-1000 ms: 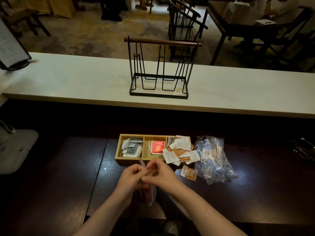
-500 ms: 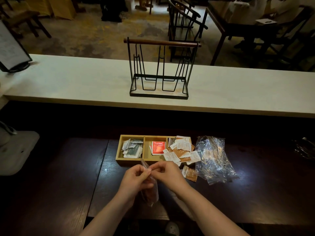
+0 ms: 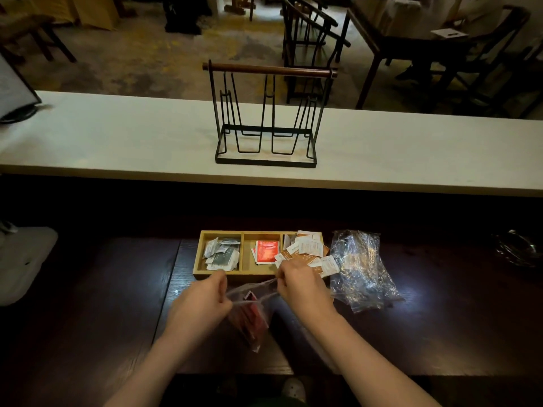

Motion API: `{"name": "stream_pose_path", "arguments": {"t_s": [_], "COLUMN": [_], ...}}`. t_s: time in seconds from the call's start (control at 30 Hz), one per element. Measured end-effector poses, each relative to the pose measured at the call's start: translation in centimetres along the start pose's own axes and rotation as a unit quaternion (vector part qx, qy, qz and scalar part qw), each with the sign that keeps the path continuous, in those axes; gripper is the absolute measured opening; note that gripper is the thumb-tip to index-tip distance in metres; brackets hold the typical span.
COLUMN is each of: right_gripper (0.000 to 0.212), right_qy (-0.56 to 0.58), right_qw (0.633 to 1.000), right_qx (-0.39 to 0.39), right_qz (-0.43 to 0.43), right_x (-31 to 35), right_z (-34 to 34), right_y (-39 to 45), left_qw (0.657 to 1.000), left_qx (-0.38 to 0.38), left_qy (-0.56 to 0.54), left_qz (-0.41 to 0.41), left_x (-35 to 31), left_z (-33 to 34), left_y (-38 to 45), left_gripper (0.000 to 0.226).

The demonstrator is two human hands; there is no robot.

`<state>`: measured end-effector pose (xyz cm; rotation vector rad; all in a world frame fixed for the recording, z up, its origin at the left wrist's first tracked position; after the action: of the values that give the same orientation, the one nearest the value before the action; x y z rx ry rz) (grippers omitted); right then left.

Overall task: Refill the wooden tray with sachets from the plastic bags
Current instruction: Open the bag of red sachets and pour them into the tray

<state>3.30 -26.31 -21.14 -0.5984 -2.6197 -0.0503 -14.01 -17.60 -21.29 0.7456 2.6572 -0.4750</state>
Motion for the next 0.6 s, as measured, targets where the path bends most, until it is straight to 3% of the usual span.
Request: {"name": "stream_pose_path", "arguments": {"t_s": [0.1,0.23,0.33,0.4,0.5,0.6], "right_gripper": [0.015,0.023,0.016,0.024,0.055,0.045], "right_qy": [-0.033,-0.078,-0.013,0.031,-0.007,0.008], "right_qw": [0.999,0.996,0.995,0.989,0.981,0.984], "right_qx": [0.008,-0.003,-0.023,0.012,0.084,0.081], "right_qz": [-0.036,-0.052,-0.1,-0.145,-0.173,-0.158], "right_x": [0.7,1.2,3.7,5.9,7.0,6.6], "right_z": [0.2,-0.6,-1.0,-0.2,1.9,2.2], "right_y": [0.3,0.5,-0.2,-1.2,-2.1,-1.2], "left_qw": [0.999,0.978,0.971,0.968,0.958,0.934], "left_qx": [0.036,0.109,0.113,0.101,0.105,0.124], "left_qy": [-0.021,-0.172,-0.21,-0.228,-0.266,-0.332], "left_qz": [-0.009,-0.036,-0.037,-0.039,-0.04,-0.052], "left_x": [0.1,0.2,-0.3,-0.5,-0.6,-0.2], "left_z": [-1.3,-1.0,-0.5,-0.3,0.0,0.2], "left_y": [0.7,1.1,1.1,1.2,1.3,1.0], "left_gripper": [0.013,0.01,0.009,0.009,0.009,0.009]}}
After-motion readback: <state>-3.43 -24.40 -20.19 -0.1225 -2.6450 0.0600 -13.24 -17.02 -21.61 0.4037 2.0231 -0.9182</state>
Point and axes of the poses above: each hand's wrist, its own y-axis towards the middle knuckle, its own z-axis out of the palm, x = y × z, the point moved 5 cm from there along y, towards the middle knuckle, and after that the axes turned 1 degree about z, right-handed, at the moved point
